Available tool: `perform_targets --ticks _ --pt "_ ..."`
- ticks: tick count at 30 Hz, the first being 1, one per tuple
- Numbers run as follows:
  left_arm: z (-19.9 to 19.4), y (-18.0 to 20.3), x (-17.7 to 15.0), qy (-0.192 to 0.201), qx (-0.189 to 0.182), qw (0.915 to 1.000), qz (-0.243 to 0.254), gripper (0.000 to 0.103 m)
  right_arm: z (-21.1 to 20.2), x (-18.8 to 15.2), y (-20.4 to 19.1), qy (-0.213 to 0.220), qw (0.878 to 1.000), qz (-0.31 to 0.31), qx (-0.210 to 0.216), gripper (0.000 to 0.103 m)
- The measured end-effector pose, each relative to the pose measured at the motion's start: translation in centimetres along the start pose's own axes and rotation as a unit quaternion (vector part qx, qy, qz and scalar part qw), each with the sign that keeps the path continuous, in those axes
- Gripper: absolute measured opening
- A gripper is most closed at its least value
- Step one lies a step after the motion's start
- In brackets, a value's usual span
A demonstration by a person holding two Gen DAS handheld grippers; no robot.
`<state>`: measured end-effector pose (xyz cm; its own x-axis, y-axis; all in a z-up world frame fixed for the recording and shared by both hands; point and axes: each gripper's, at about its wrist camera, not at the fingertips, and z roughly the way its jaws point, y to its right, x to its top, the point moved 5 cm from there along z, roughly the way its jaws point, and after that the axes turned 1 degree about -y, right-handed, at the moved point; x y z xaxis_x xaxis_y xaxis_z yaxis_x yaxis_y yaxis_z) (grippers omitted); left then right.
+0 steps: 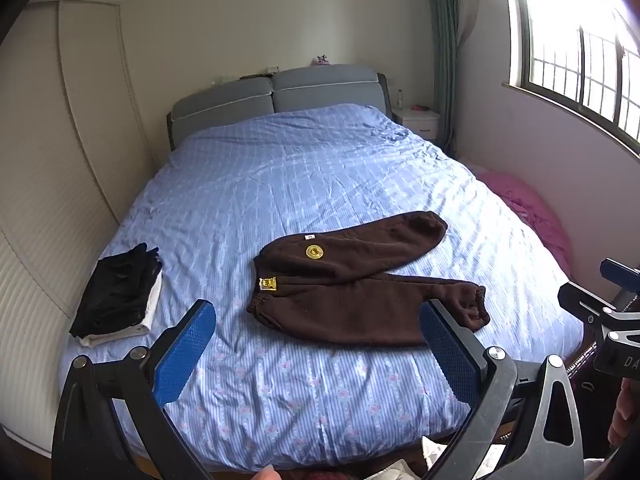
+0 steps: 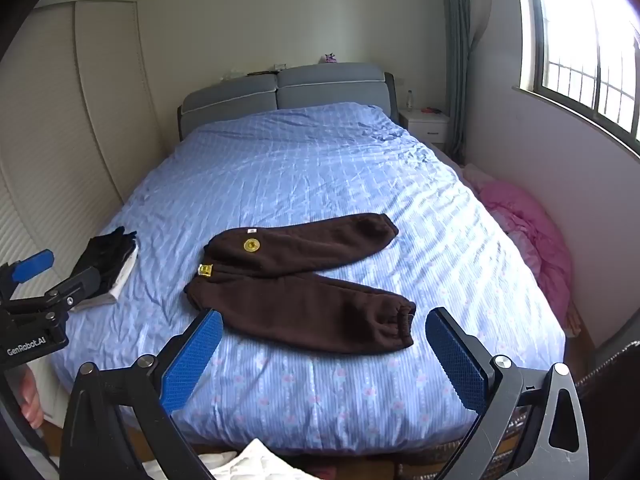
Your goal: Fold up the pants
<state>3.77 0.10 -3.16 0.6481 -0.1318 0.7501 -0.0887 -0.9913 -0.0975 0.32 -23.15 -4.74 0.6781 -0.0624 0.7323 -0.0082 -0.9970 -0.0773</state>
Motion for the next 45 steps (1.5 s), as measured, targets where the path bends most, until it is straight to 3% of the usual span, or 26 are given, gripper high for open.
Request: perform_targets --ticks 10,45 --pt "0.8 -0.4 0.4 -0.004 -0.016 0.9999 -0.005 0.103 -0.2 0.4 0.6 0.012 1.0 -0.001 -0.005 0.103" --pt "-0.3 -0.7 1.0 0.028 0.005 0.9996 -0.005 0.103 -0.3 1.2 0.1 0.025 1.0 -0.005 -0.009 0.103"
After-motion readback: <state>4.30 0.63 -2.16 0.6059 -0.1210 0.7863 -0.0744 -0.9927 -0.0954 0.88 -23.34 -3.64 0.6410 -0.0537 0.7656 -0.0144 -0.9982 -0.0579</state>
